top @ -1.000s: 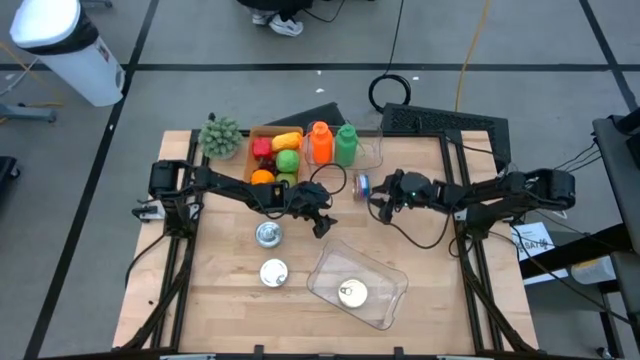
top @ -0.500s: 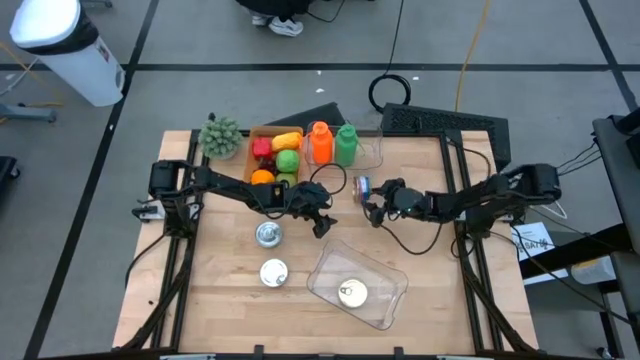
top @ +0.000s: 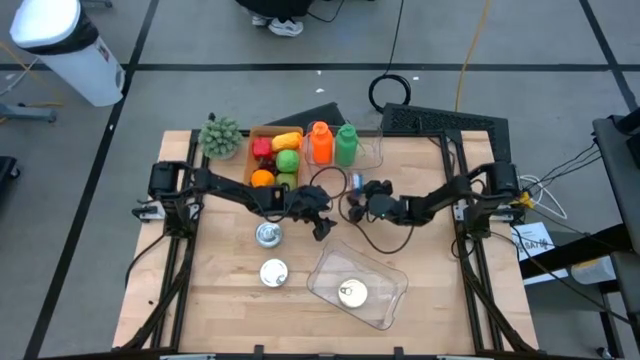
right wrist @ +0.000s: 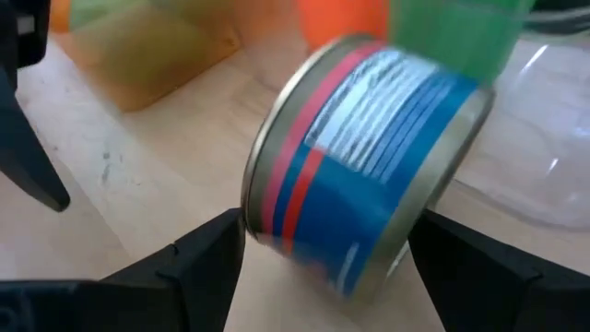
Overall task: Pick & Place Food Item
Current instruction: Stack the blue pink tuna can on top of the blue pink tuna can in the bottom transparent bin
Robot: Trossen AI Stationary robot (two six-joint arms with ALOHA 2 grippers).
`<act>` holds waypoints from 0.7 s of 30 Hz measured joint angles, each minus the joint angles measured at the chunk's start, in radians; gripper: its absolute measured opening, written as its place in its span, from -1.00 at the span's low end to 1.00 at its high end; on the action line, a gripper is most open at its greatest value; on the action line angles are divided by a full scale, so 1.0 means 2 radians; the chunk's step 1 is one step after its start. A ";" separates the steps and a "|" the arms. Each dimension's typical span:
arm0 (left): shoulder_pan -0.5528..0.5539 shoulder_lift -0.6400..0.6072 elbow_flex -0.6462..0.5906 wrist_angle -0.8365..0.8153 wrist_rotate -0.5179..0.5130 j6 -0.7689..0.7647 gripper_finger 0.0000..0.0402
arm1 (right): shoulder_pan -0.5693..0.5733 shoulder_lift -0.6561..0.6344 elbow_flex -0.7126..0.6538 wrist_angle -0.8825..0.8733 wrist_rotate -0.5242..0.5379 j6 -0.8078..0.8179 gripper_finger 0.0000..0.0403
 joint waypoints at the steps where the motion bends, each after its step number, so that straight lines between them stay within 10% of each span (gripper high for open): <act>1: -0.001 0.000 0.000 0.000 -0.002 0.000 0.54 | 0.000 0.004 0.003 0.000 -0.002 0.005 0.42; 21: -0.006 0.000 0.000 0.000 -0.007 0.004 0.54 | -0.003 -0.016 0.006 -0.047 0.036 0.012 0.42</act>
